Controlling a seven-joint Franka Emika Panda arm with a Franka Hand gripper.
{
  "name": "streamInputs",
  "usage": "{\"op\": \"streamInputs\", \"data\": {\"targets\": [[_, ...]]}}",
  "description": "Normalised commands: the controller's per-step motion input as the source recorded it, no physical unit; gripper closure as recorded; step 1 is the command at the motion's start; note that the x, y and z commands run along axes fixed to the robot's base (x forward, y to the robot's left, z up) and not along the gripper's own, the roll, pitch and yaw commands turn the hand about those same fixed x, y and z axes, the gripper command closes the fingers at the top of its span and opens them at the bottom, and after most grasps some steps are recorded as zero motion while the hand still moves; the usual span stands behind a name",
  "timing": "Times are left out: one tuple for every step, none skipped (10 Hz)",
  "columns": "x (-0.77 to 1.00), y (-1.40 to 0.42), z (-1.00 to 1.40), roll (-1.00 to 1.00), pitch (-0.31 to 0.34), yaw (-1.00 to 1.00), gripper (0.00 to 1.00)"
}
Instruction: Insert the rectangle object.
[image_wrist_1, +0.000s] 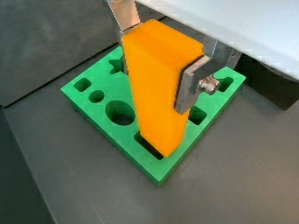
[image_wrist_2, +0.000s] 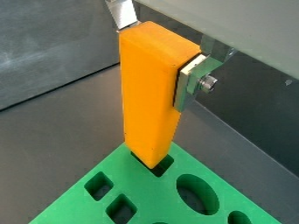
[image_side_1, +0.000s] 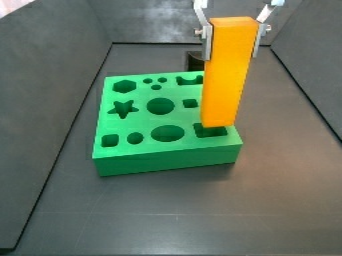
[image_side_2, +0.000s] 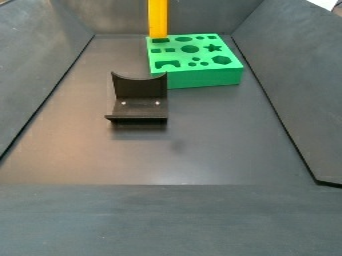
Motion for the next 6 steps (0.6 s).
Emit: {"op": "streamInputs", "data": {"targets": [[-0.08,0.00,-0.11,0.07,0.000,0.00,1.00],[-0.23,0.00,-0.19,0.10,-0.023,0.01,1.00],[-0.19,0.00,-0.21,0.10,-0.026,0.04,1.00],[-0.13,-0.01,-0.18,0.06,-0.016,0.07,1.00],[0.00,-0.05,-0.24,0.00,0.000,0.09,1.00],[0.07,-0.10,-0.27,0.03,0.000,0.10,1.00]]}}
